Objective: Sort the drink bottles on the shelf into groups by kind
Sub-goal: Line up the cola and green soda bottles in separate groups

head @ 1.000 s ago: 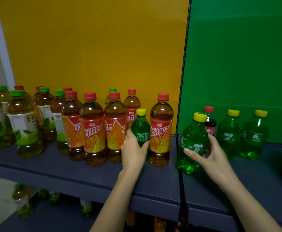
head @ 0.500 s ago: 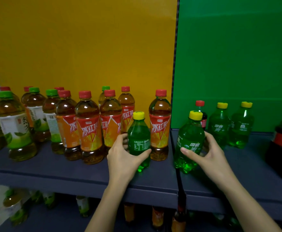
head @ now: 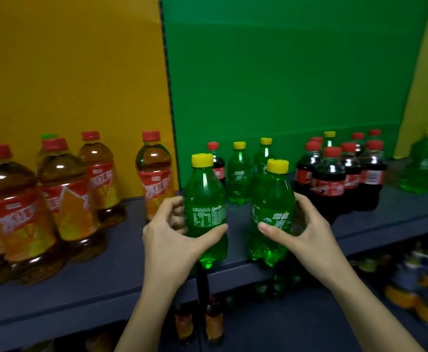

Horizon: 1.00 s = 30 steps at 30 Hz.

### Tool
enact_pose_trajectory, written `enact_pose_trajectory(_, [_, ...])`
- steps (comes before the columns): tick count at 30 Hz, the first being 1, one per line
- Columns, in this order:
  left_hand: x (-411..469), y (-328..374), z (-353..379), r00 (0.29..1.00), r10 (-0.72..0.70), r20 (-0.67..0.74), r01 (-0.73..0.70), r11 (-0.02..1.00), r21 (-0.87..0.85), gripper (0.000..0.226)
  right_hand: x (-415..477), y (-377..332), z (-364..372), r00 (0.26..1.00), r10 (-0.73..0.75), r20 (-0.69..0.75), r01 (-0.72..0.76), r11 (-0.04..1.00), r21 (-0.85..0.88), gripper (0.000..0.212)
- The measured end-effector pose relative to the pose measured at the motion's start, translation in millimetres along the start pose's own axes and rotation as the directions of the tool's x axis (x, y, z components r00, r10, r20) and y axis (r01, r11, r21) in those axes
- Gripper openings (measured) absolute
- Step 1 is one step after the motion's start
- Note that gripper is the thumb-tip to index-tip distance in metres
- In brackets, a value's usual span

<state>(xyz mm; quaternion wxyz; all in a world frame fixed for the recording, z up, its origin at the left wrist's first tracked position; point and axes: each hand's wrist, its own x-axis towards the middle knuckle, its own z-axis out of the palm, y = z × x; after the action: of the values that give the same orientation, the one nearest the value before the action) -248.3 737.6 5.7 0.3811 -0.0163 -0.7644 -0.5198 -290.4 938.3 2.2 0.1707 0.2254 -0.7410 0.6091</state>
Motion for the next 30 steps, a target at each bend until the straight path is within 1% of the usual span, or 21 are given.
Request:
enact_pose_trajectory(3, [-3,12,42,0.997,0.022,0.072,-0.017,0.998,-0.064,0.059,-9,3,-41,0.998,0.017,-0.063,-0.021,0.998,-0.064,0.064])
enact_pose_trajectory(8, [-12,34,125,0.982,0.041,0.187,-0.019,0.992,-0.121,0.070,-22,22,-118,0.977,0.055,-0.206,-0.077,0.992,-0.103,0.067])
enact_pose_trajectory(13, [-35,65,214,0.966,0.046,0.255,0.001,0.984,-0.179,0.060,-33,40,-212,0.962,0.070,-0.265,-0.110,0.984,-0.141,0.067])
enact_pose_trajectory(17, [-59,87,285,0.961,0.030,0.276,0.030,0.977,-0.212,0.057,-40,59,-287,0.953,0.072,-0.294,-0.132,0.973,-0.190,0.074])
enact_pose_trajectory(22, [-76,105,361,0.966,0.022,0.259,0.036,0.976,-0.216,0.060,-33,88,-360,0.945,0.078,-0.317,-0.145,0.970,-0.196,0.072])
enact_pose_trajectory(26, [-73,111,407,0.974,0.002,0.227,0.044,0.979,-0.199,0.060,-14,109,-397,0.944,0.083,-0.318,-0.150,0.970,-0.191,0.074])
enact_pose_trajectory(30, [-56,111,444,0.985,-0.010,0.171,0.039,0.985,-0.166,0.062,14,129,-419,0.952,0.073,-0.296,-0.129,0.976,-0.174,0.072])
